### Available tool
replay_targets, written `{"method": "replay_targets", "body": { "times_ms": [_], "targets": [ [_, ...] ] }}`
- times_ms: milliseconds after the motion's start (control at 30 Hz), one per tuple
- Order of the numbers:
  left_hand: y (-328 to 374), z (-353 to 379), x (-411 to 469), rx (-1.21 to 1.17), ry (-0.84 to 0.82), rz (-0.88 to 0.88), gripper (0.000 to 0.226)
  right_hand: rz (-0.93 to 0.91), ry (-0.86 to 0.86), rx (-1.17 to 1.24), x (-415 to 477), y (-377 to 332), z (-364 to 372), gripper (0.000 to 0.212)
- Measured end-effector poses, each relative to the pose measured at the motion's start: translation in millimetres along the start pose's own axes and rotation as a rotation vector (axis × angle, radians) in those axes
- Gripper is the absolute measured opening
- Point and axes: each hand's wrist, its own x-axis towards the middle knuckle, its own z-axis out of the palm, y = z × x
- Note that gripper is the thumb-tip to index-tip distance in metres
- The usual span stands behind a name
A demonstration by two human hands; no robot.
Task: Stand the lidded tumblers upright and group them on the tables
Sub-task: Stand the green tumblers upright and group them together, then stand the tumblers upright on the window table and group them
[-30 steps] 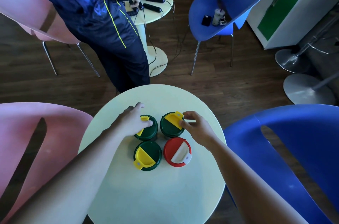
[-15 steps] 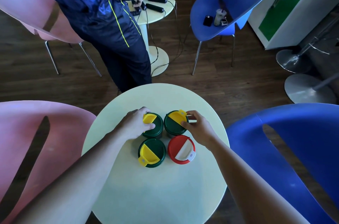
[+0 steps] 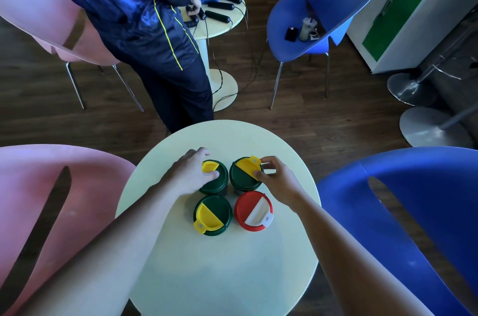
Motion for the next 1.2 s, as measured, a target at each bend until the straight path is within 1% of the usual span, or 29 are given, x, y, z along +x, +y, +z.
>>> {"method": "replay_targets", "body": {
  "times_ms": [200,300,467,567,633,700,767,900,933,1033,1200],
  "targets": [
    [21,-17,-2,0.028,0.095,0.057,0.054,-0.055,-0.013,-0.186,-3,-12,-22,0.044],
    [37,-30,-1,0.048,0.127,0.097,0.050,-0.103,-0.019,-0.272,-7,-28,-40,0.044],
    [72,-60,0,0.150,0.123,0.146,0.048,-0.248,-0.006,-0.496,-20,-58,-73,0.040],
    [95,-80,-5,0.277,0.119,0.180,0.045,-0.335,0.054,-0.594,-32,-76,-91,0.035],
    [111,-91,-9,0.353,0.121,0.221,0.037,-0.366,0.117,-0.607,-42,-87,-100,0.026],
    [126,-99,-15,0.416,0.125,0.265,0.032,-0.369,0.181,-0.613,-55,-95,-108,0.025],
    [139,-106,-23,0.467,0.122,0.299,0.032,-0.376,0.231,-0.634,-69,-101,-113,0.026],
    [159,-111,-43,0.533,0.115,0.375,0.013,-0.349,0.323,-0.668,-102,-106,-121,0.024],
    [163,-111,-49,0.543,0.115,0.402,0.014,-0.330,0.340,-0.673,-112,-106,-123,0.024],
    [178,-107,-67,0.579,0.133,0.487,0.030,-0.277,0.384,-0.714,-144,-102,-127,0.024],
    [215,-89,-98,0.608,0.146,0.641,0.031,-0.133,0.470,-0.734,-204,-79,-139,0.022]
  ]
}}
